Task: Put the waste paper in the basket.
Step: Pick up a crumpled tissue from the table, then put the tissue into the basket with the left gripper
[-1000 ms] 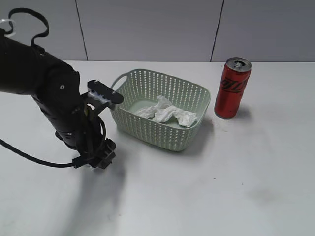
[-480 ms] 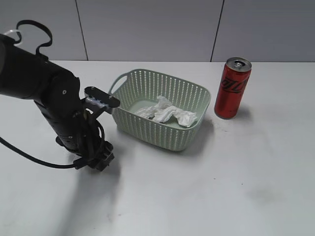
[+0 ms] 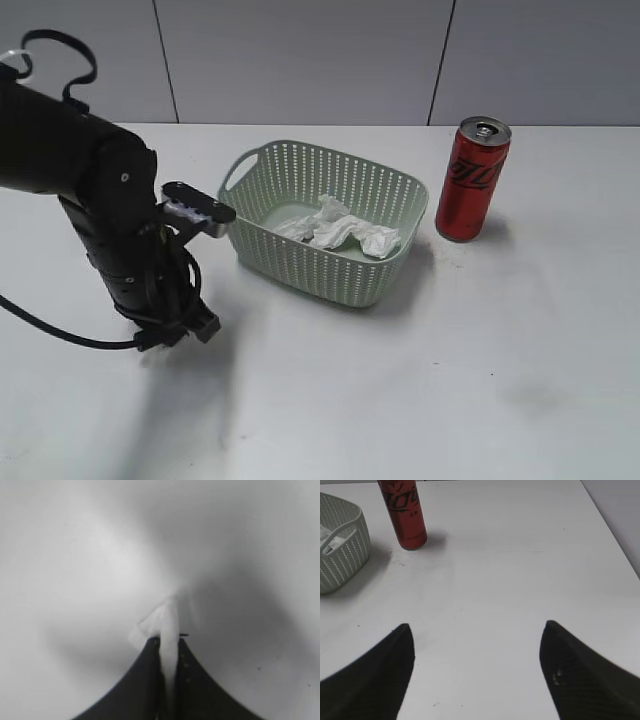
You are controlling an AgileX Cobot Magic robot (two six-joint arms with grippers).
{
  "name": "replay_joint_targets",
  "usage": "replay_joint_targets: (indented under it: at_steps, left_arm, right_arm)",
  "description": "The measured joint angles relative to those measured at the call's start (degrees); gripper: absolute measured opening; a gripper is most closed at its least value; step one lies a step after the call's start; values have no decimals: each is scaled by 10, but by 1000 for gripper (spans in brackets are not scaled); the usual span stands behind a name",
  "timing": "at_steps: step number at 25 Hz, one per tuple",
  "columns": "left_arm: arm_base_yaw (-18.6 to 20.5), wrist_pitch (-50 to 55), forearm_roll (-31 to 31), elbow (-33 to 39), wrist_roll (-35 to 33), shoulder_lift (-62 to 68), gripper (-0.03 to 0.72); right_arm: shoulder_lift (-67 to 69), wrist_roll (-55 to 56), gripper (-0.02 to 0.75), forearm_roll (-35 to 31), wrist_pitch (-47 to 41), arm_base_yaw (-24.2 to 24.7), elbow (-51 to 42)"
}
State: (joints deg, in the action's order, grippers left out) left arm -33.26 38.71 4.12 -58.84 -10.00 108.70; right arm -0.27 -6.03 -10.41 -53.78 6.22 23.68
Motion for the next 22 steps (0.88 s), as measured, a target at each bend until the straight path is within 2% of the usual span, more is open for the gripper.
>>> replay_joint_targets:
  at_steps: [9, 14, 22]
  left_arm:
    - [0, -38, 18, 1, 0, -151, 1]
    - [0, -170, 38, 1, 0, -203, 1]
    - [-14, -406, 139, 1, 0, -178, 1]
  right_arm:
    - [0, 0, 589, 0, 0, 0, 0]
    - [0, 0, 589, 0, 0, 0, 0]
    - [0, 0, 589, 0, 0, 0, 0]
